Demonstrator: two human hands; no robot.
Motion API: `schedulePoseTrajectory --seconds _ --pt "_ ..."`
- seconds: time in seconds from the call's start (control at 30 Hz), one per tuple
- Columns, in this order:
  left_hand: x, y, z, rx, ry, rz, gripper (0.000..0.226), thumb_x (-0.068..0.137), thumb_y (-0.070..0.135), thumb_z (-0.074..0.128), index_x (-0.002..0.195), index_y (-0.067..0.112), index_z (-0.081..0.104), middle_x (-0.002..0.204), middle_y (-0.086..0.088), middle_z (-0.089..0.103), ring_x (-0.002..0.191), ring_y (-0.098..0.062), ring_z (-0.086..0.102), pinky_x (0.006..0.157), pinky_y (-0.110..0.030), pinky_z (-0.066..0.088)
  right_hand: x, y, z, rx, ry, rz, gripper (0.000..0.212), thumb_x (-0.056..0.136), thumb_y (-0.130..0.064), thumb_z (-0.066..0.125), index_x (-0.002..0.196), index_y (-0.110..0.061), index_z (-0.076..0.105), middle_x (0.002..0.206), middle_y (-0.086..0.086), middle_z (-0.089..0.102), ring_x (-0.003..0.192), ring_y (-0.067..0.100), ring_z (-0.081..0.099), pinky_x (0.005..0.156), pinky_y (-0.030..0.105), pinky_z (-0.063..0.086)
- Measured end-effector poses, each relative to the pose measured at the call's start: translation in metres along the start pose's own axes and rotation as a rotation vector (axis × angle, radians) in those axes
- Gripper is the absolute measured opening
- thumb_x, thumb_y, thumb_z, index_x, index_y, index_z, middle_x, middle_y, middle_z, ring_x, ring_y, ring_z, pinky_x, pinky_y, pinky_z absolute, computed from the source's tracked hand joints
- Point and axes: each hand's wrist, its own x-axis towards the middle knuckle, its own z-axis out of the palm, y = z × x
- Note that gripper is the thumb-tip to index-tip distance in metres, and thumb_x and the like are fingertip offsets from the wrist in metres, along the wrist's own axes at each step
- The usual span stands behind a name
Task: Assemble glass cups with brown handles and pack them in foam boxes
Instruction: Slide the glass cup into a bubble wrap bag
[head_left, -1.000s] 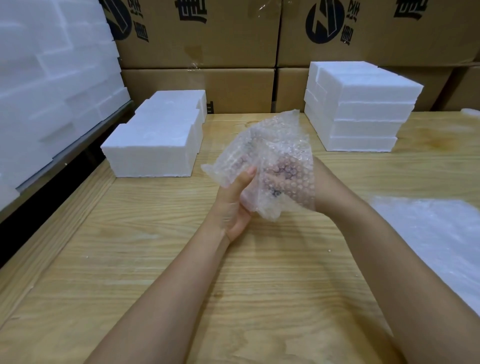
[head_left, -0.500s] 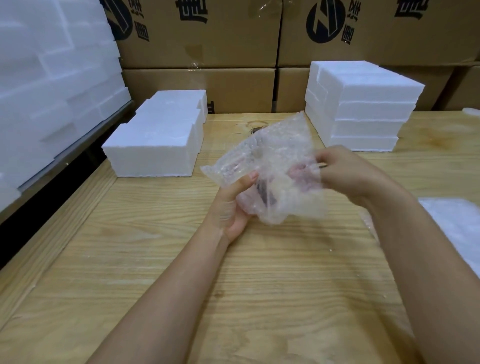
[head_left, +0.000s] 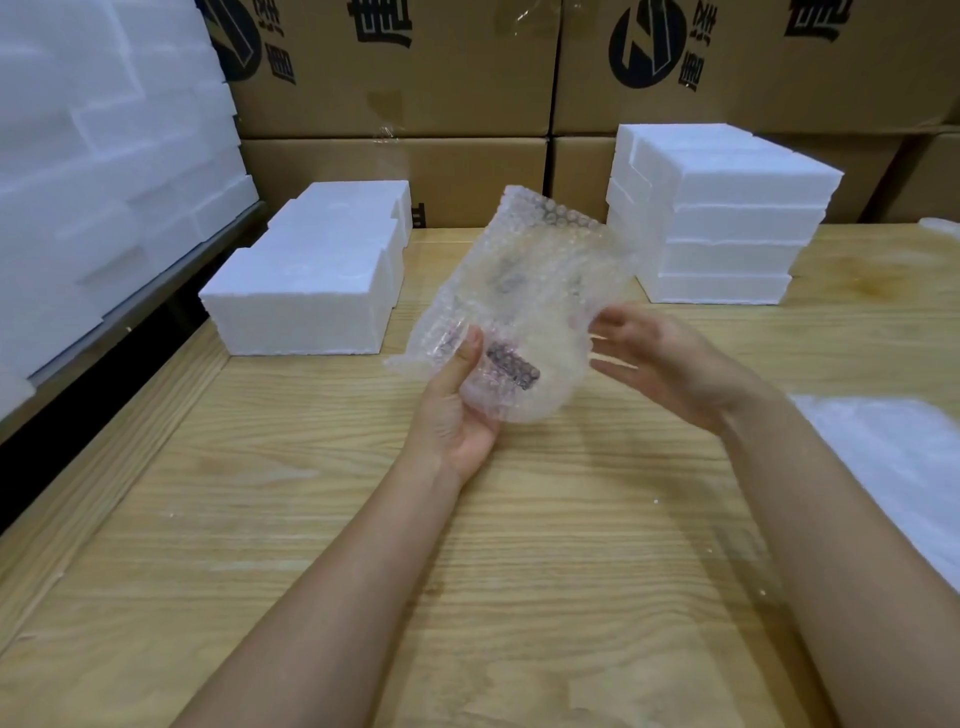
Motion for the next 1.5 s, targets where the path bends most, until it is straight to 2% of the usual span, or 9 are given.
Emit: schedulePoseTrajectory --seconds 0.13,0.23,0.37,0.5,0.63,0.8,1.07,1.3,1.5 --pt "-0.003 -0.002 0.002 0.066 -0.030 -0.031 0.105 0.047 0.034 0.094 0.136 0.002 0.050 0.135 -0.021 0.055 0.125 -0.033 0.053 0.106 -0.047 0.042 0.010 0.008 0.034 0.033 0.122 -0.144 0.040 0.069 -0.033 0.078 0.099 -0.010 0.069 0.099 0.003 0.074 0.096 0.017 0.069 0.088 0.031 0.054" --pt "-0.003 -0.003 -0.001 0.052 -0.083 -0.038 0.102 0.052 0.034 0.092 0.139 0.005 0.047 0.138 -0.020 0.053 0.128 -0.034 0.050 0.108 -0.051 0.038 0.011 0.005 0.034 0.193 0.258 -0.178 0.010 0.085 -0.014 0.064 0.088 -0.011 0.073 0.095 0.009 0.074 0.087 0.021 0.070 0.077 0.033 0.058" --pt "-0.004 -0.003 -0.004 0.088 -0.150 -0.078 0.086 0.060 0.032 0.089 0.134 0.009 0.053 0.137 -0.016 0.055 0.128 -0.032 0.051 0.109 -0.049 0.038 0.010 -0.002 0.031 0.296 0.378 -0.204 0.005 0.092 -0.007 0.057 0.090 -0.008 0.061 0.081 0.002 0.075 0.076 0.017 0.071 0.067 0.029 0.057" --pt "-0.003 -0.002 -0.005 0.365 -0.029 -0.131 0.091 0.053 0.040 0.092 0.131 0.012 0.054 0.128 -0.013 0.063 0.116 -0.028 0.061 0.094 -0.040 0.053 0.009 -0.006 0.032 0.313 0.477 -0.233 0.006 0.092 -0.008 0.058 0.087 -0.010 0.060 0.071 -0.003 0.073 0.071 0.013 0.070 0.064 0.028 0.057" --pt "0.001 0.007 -0.017 0.609 -0.028 -0.034 0.047 0.076 0.021 0.069 0.120 0.008 0.060 0.112 -0.009 0.070 0.106 -0.026 0.066 0.087 -0.037 0.056 0.008 -0.009 0.029 0.264 0.499 -0.246 0.008 0.090 -0.009 0.062 0.082 -0.011 0.063 0.071 -0.003 0.071 0.070 0.015 0.068 0.067 0.031 0.058" --pt "0.002 0.008 -0.019 0.660 -0.081 -0.055 0.065 0.071 0.031 0.075 0.131 0.016 0.053 0.124 -0.008 0.066 0.114 -0.026 0.063 0.090 -0.046 0.053 0.009 -0.005 0.035 0.192 0.488 -0.256 0.006 0.089 -0.007 0.063 0.084 -0.008 0.062 0.080 0.007 0.069 0.078 0.024 0.068 0.074 0.041 0.058" --pt "0.005 0.004 -0.015 0.612 0.021 -0.001 0.049 0.074 0.017 0.066 0.122 0.013 0.060 0.120 -0.013 0.067 0.108 -0.031 0.065 0.090 -0.049 0.054 0.010 0.000 0.036 0.263 0.453 -0.151 0.006 0.092 -0.018 0.062 0.091 -0.012 0.059 0.088 0.005 0.072 0.072 0.021 0.070 0.059 0.031 0.057" --pt "0.003 -0.001 -0.013 0.722 -0.045 0.047 0.042 0.070 0.010 0.067 0.112 0.011 0.063 0.103 -0.011 0.069 0.098 -0.028 0.066 0.089 -0.047 0.052 0.008 0.006 0.039 -0.097 0.379 0.017 0.021 0.085 -0.017 0.070 0.065 -0.016 0.063 0.070 0.013 0.052 0.064 0.026 0.045 0.061 0.038 0.038" --pt "0.000 0.000 -0.011 0.734 -0.095 0.075 0.045 0.067 0.003 0.065 0.112 0.006 0.063 0.101 -0.012 0.068 0.096 -0.028 0.065 0.084 -0.043 0.052 0.009 0.007 0.045 -0.426 0.305 0.089 0.014 0.086 -0.016 0.067 0.084 -0.016 0.054 0.079 0.001 0.052 0.053 0.014 0.043 0.039 0.015 0.034"
